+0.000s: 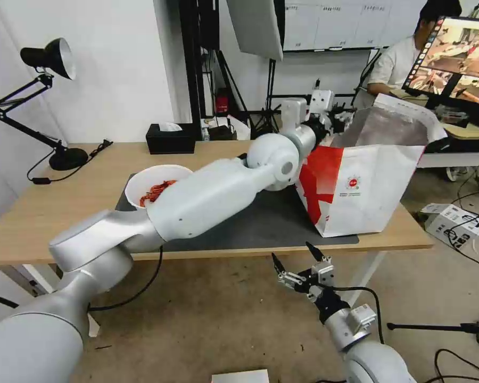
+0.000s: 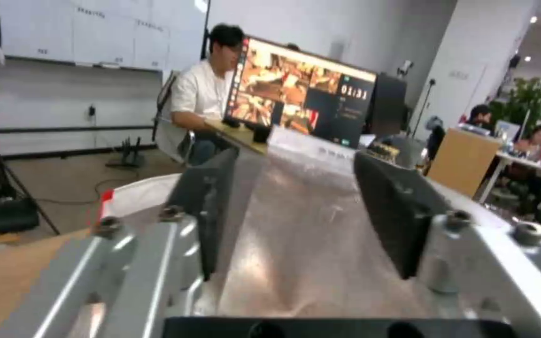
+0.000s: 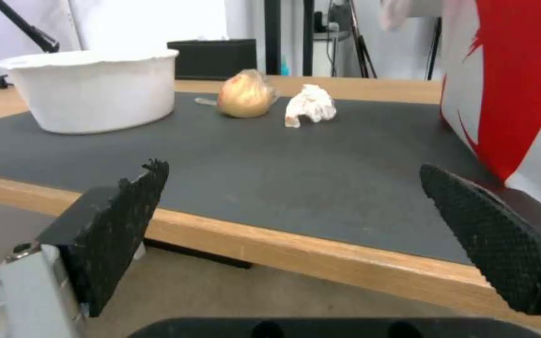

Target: Pick up the trash from the table and place it into the takeout bag.

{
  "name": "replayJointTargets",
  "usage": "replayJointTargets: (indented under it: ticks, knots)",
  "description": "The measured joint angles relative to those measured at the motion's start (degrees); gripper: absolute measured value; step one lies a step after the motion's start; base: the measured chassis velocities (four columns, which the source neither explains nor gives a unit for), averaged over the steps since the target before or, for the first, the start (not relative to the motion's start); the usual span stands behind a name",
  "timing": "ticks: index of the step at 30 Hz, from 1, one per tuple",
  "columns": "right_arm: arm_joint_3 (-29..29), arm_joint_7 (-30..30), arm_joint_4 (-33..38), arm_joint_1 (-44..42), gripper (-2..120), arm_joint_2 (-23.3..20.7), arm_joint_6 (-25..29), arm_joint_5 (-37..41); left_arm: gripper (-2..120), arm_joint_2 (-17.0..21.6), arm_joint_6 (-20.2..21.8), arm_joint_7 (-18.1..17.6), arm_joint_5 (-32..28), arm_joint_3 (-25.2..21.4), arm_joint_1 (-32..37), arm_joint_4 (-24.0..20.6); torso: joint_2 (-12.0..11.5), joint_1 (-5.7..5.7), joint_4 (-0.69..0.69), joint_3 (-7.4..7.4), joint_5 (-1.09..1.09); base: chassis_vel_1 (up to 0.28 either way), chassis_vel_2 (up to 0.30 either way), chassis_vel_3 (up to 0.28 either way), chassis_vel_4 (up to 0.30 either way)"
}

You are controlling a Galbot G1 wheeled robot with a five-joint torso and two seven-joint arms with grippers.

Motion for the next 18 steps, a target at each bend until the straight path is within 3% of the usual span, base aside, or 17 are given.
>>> replayJointTargets:
  ticks: [6,9,10,11,12,14,15,16,18]
  knots:
    - [0.48,0.25,1.25,-1.03,100,0.49,-0.03,-0.01,83,5.95,-0.15,-0.52,1.1,-2.27,1.74,-6.49,0.0,0.0,-0.01,0.0,-0.01,0.0,0.0,0.0,0.0]
    - [0.61,0.56,1.68,-1.09,100,0.66,-0.03,-0.08,95,13.79,-1.08,-0.5,4.09,-5.1,7.17,-12.92,0.0,-0.01,0.0,0.0,-0.01,0.0,0.0,0.0,0.0]
    - [0.61,0.56,1.68,-1.09,100,0.66,-0.03,-0.08,95,13.79,-1.08,-0.5,4.09,-5.1,7.17,-12.92,0.0,-0.01,0.0,0.0,-0.01,0.0,0.0,0.0,0.0]
    - [0.47,0.77,1.8,-0.85,100,0.7,-0.02,-0.09,99,20.0,-2.2,-0.43,5.0,-8.53,14.06,-18.22,0.0,0.0,0.01,0.0,-0.03,0.0,0.0,0.0,0.0]
    - [0.47,0.77,1.8,-0.85,100,0.7,-0.02,-0.09,99,20.0,-2.2,-0.43,5.0,-8.53,14.06,-18.22,0.0,0.0,0.01,0.0,-0.03,0.0,0.0,0.0,0.0]
    - [0.24,1.38,1.85,-0.34,100,0.8,0.19,-0.08,100,26.71,-2.65,0.08,7.81,-15.7,24.75,-24.56,0.01,-0.01,0.03,-0.01,-0.02,0.0,0.0,0.0,0.0]
    - [0.12,1.68,1.89,-0.14,100,0.88,0.35,-0.03,100,28.33,-2.66,0.88,9.81,-18.52,29.22,-26.33,0.0,-0.01,0.03,0.0,-0.04,0.0,0.0,0.0,0.0]
    - [0.12,1.68,1.89,-0.14,100,0.88,0.35,-0.03,100,28.33,-2.66,0.88,9.81,-18.52,29.22,-26.33,0.0,-0.01,0.03,0.0,-0.04,0.0,0.0,0.0,0.0]
    - [-0.16,2.18,2.18,0.25,100,1.09,0.99,0.09,100,30.55,-2.67,2.87,14.11,-24.19,37.15,-29.09,0.01,-0.01,0.01,-0.01,-0.02,0.0,0.0,0.0,0.0]
